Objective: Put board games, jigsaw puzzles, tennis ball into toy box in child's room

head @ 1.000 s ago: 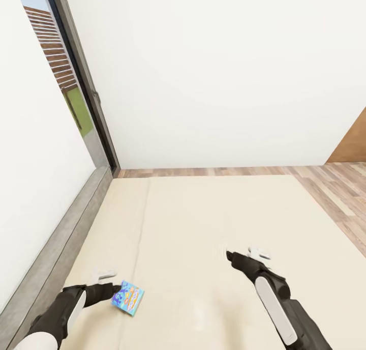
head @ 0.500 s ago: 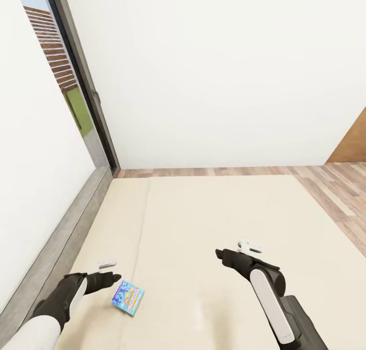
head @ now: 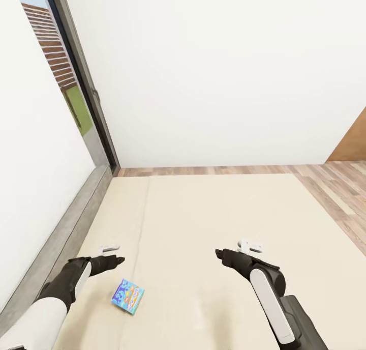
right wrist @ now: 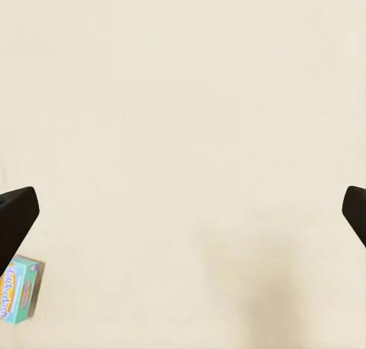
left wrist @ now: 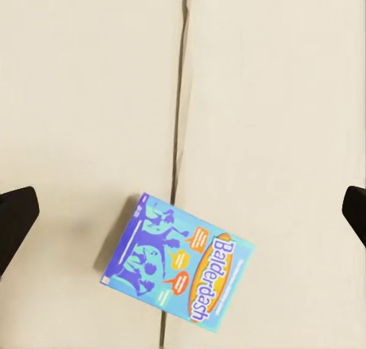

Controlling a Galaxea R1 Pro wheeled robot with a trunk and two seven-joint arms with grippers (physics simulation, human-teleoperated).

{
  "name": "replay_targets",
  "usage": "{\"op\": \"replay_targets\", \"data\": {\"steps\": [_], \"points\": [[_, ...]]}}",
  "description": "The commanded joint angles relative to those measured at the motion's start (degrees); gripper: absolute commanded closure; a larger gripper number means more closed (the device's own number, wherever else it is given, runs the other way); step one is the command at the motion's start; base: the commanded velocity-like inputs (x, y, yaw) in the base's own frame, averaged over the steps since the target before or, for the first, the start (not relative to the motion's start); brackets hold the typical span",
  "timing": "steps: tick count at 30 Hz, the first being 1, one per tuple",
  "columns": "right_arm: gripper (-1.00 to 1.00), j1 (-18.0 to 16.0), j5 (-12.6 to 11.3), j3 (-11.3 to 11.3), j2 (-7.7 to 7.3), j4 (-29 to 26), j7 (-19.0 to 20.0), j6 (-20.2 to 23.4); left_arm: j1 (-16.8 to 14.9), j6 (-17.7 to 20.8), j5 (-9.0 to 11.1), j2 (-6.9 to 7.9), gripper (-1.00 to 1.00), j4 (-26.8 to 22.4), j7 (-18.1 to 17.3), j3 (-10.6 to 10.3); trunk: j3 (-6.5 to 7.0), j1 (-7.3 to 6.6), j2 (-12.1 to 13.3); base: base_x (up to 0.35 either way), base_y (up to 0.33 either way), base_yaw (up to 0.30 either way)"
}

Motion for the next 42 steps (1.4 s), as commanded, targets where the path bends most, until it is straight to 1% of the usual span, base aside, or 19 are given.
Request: {"op": "replay_targets", "data": {"steps": [1,16,24,42], "points": [[-1.00,-0.06,-0.52,0.05,0.01,-0.03,-0.56,0.13,-0.19,0.29,-0.32,-0.01,-1.00,-0.12,-0.44,0.29,-0.20,0.03,-0.12,0.000,0.000,0.000],[-1.00,-0.06,-0.57,0.16,0.05,0.03,-0.56,0.24,-0.42,0.07,-0.27,-0.18,-1.00,-0.24,-0.48,0.23,-1.59,0.03,-0.12,0.000,0.000,0.000],[-1.00,-0.05,-0.57,0.06,0.08,-0.04,-0.48,2.11,-0.38,0.06,-0.14,-0.14,-1.00,-0.24,-0.91,0.14,-2.34,0.03,-0.12,0.000,0.000,0.000],[-1.00,-0.05,-0.64,-0.02,0.14,0.18,-0.39,2.46,-0.40,0.04,-0.11,-0.21,-1.00,-0.24,-1.15,0.21,-4.03,0.03,-0.12,0.000,0.000,0.000]]}}
